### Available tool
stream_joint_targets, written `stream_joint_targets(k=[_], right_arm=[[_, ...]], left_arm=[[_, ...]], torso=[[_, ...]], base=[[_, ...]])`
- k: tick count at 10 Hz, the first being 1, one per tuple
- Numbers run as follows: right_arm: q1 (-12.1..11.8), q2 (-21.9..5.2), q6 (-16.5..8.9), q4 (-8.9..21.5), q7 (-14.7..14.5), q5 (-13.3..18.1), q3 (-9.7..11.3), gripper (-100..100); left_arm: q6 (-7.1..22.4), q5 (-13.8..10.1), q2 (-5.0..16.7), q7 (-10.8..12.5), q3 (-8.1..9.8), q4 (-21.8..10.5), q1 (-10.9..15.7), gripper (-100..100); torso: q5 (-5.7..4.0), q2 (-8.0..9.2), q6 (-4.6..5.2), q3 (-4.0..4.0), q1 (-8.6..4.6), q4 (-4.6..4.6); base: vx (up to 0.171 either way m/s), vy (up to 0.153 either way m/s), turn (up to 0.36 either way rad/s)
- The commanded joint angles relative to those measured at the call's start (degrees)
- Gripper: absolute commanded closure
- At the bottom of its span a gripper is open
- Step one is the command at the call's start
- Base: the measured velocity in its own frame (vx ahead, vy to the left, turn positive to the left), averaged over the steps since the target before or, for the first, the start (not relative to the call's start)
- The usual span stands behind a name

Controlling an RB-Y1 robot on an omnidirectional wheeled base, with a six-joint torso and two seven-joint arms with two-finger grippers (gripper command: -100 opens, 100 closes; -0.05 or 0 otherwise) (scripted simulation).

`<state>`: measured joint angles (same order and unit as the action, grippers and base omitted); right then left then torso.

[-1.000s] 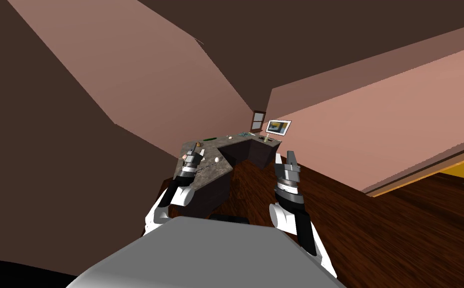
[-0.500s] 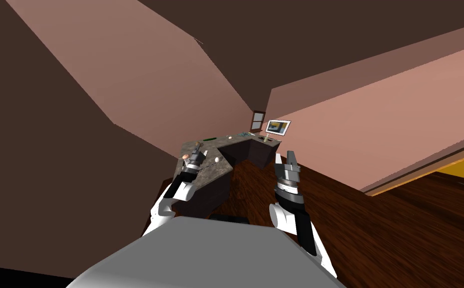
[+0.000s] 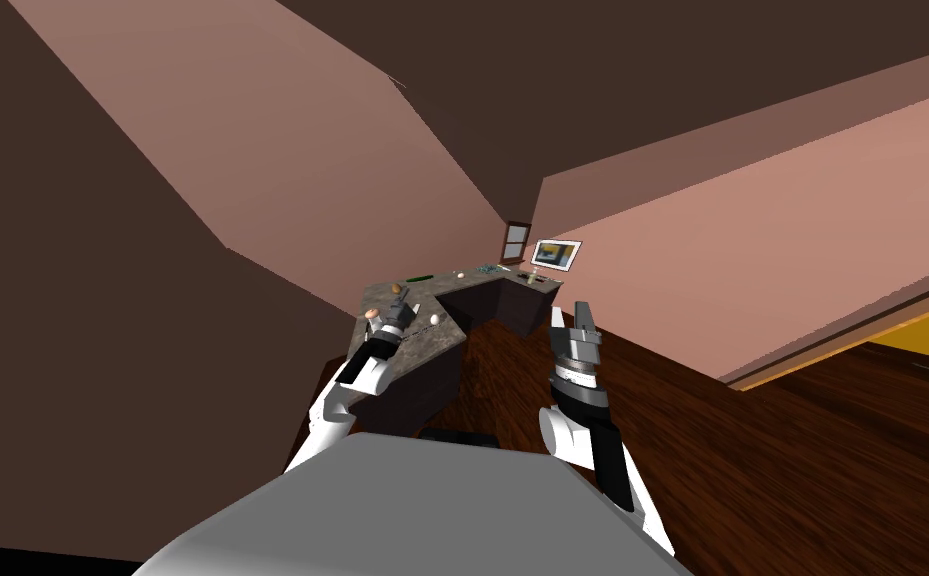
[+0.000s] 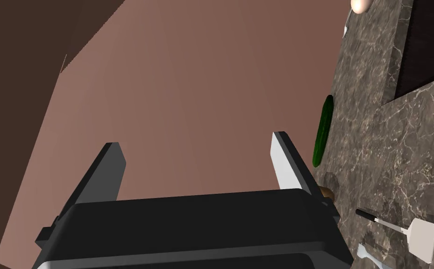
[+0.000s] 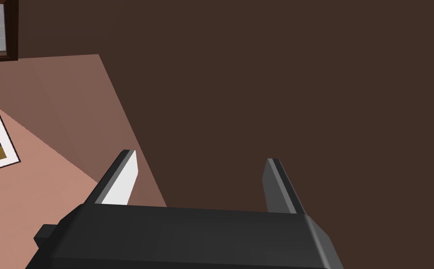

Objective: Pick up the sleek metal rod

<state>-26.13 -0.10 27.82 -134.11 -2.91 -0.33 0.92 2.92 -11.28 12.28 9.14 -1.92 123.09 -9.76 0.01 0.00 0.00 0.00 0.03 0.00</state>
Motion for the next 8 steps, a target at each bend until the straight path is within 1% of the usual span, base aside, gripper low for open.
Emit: stream_joint_targets(k=[1,2,3,4,5,6,7,8], right_arm=[[0.0,0.0,0.0,0.0,0.0,0.0,0.0,0],[0.0,0.0,0.0,0.0,0.0,0.0,0.0,0],[0.0,0.0,0.0,0.0,0.0,0.0,0.0,0],[0.0,0.0,0.0,0.0,0.0,0.0,0.0,0],[0.0,0.0,0.0,0.0,0.0,0.0,0.0,0],[0.0,0.0,0.0,0.0,0.0,0.0,0.0,0],[0.0,0.0,0.0,0.0,0.0,0.0,0.0,0],[0.0,0.0,0.0,0.0,0.0,0.0,0.0,0]], left_arm=[[2.86,-0.32,0.36,0.97,0.07,-0.78,0.88,-100],[4.26,-0.86,0.95,2.6,0.1,-2.04,2.44,-100],[5.93,-0.86,0.95,2.6,0.1,-2.04,2.44,-100],[6.58,-0.86,0.95,2.6,0.1,-2.04,2.44,-100],[8.58,-1.4,1.55,4.26,0.12,-3.37,4.03,-100],[10.0,-1.4,1.55,4.26,0.12,-3.37,4.03,-100],[10.36,-1.4,1.55,4.26,0.12,-3.37,4.03,-100],[12.63,-1.95,2.17,5.94,0.15,-4.79,5.66,-100]], torso=[[0.0,0.0,0.0,0.0,0.0,0.0],[0.0,0.0,0.0,0.0,-0.01,0.0],[0.0,-0.01,0.0,0.0,0.0,0.0],[0.0,0.0,-0.01,0.0,0.0,0.0],[0.0,0.0,-0.01,0.0,-0.02,0.0],[0.0,0.0,0.0,0.0,-0.01,0.0],[0.0,0.0,-0.01,0.0,-0.01,0.0],[0.0,0.0,-0.01,0.0,-0.02,0.0]], base=[[-0.002,0.007,-0.009],[-0.003,0.008,-0.012],[-0.002,0.008,-0.008],[0.0,0.0,0.0],[-0.003,0.005,-0.011],[-0.003,0.006,-0.01],[0.0,0.0,0.0],[-0.003,0.005,-0.01]])
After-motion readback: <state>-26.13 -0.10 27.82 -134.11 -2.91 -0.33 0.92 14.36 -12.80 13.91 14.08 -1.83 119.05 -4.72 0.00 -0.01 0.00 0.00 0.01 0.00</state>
